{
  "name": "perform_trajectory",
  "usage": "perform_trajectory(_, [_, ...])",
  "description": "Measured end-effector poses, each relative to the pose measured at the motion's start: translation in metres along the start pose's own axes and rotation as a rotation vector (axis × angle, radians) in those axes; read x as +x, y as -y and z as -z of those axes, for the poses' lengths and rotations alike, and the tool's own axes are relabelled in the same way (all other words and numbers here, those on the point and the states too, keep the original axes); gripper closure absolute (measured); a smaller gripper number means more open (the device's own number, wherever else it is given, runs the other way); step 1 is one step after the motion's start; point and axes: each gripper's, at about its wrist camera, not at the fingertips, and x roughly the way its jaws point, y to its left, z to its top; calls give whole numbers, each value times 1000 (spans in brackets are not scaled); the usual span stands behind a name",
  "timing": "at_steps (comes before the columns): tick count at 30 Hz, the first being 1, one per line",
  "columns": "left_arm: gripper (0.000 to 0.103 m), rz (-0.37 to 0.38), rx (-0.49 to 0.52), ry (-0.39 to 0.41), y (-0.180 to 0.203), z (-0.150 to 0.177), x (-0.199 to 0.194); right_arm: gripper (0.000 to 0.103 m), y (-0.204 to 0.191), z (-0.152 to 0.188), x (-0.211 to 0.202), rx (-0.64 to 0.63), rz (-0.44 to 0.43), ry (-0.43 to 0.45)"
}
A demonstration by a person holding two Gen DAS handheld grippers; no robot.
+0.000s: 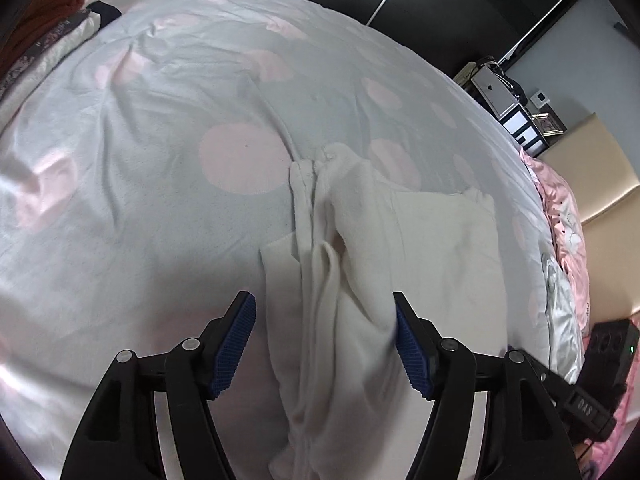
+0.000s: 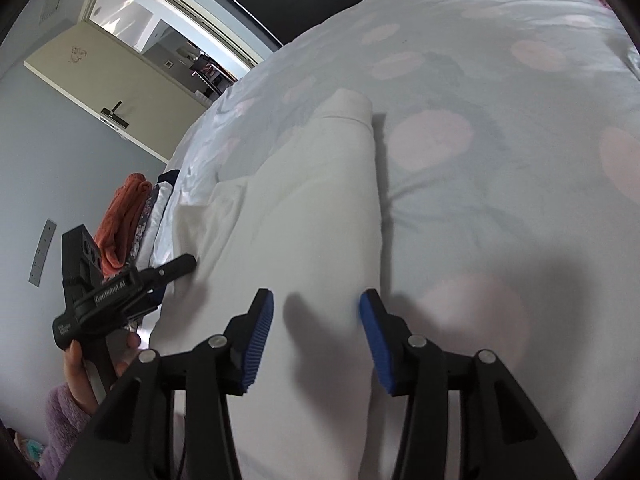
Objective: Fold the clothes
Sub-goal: 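Close both tools on the folded white sweater bundle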
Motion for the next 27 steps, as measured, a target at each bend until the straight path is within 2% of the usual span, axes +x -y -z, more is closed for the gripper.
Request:
perform_trajectory(6, [34, 62, 23, -31, -5, -9, 11, 56, 4, -36, 28, -21, 14, -38])
perform_trajectory(13, [36, 106, 14, -42, -9, -15, 19, 54, 9, -51, 47, -41, 24, -104])
perform_trajectory(19, [58, 115, 14, -29, -6, -15, 19, 54, 13, -63, 62, -54, 27, -152])
perform_trajectory(23, [64, 110, 26, -23, -4, -14, 18, 54, 16, -68, 70, -16, 2, -156])
perform_trajectory(25, [69, 113, 27, -21, -4, -15, 17, 57, 19, -71, 72, 10, -10, -159])
perform_trajectory(27, [73, 117, 28, -16, -4, -14, 16, 68, 17, -72, 72, -4, 5, -163])
